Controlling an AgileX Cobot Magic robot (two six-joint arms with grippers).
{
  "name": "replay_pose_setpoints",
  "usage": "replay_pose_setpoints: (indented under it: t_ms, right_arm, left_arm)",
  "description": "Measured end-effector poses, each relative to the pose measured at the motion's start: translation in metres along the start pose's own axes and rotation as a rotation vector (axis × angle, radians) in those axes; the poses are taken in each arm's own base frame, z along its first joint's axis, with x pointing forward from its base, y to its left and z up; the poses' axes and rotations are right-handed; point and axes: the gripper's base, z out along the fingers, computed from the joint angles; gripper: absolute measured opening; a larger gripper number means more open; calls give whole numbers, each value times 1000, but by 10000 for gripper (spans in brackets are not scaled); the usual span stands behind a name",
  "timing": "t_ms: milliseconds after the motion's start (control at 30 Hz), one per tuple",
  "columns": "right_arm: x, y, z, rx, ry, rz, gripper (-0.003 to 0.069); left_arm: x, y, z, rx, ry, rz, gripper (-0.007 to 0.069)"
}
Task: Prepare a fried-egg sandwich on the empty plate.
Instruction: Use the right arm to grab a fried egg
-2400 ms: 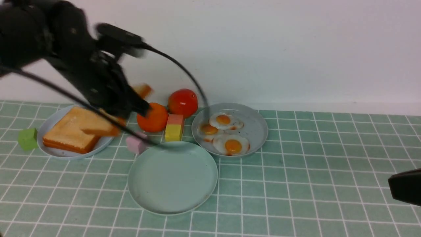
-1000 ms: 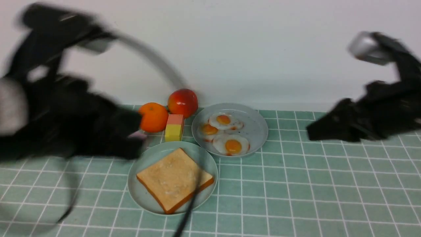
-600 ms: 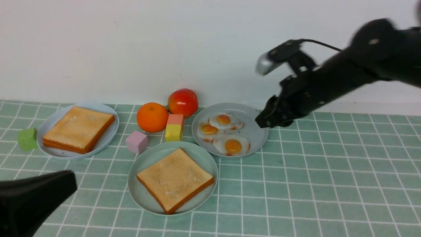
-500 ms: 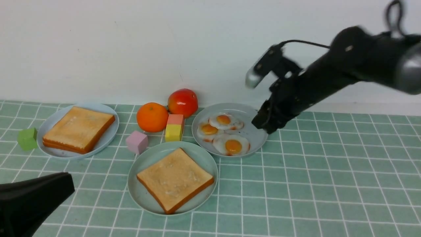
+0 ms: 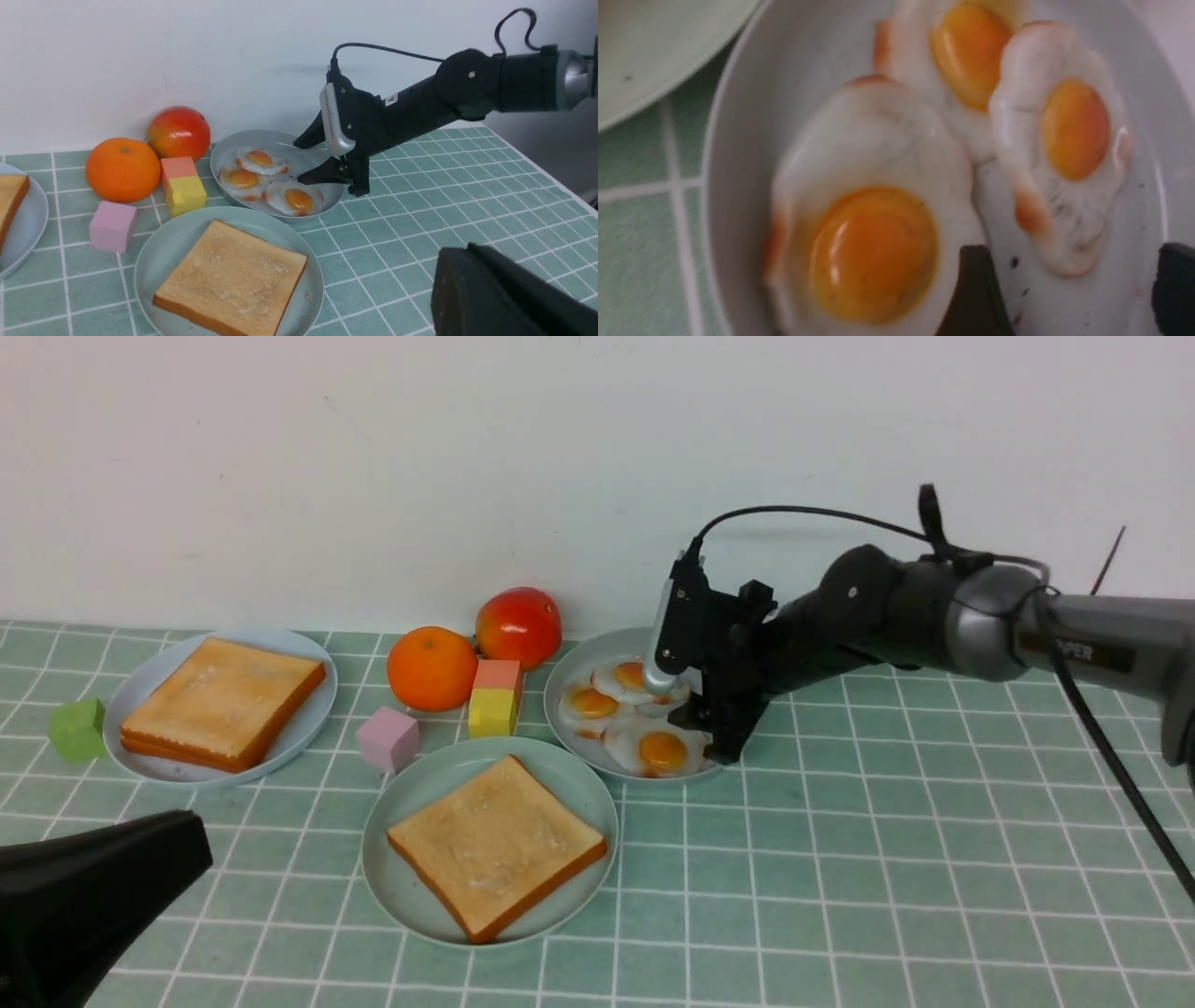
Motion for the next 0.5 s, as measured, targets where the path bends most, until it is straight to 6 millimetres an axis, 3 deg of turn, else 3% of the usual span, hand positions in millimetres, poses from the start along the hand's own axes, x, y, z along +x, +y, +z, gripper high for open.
replay_pose_setpoints:
  t_ms: [500]
  right_arm:
    - [-6,-6,21,-5,-28,-15,493]
  left_arm:
    - [-2,-1,0,10,-23,-2,-13]
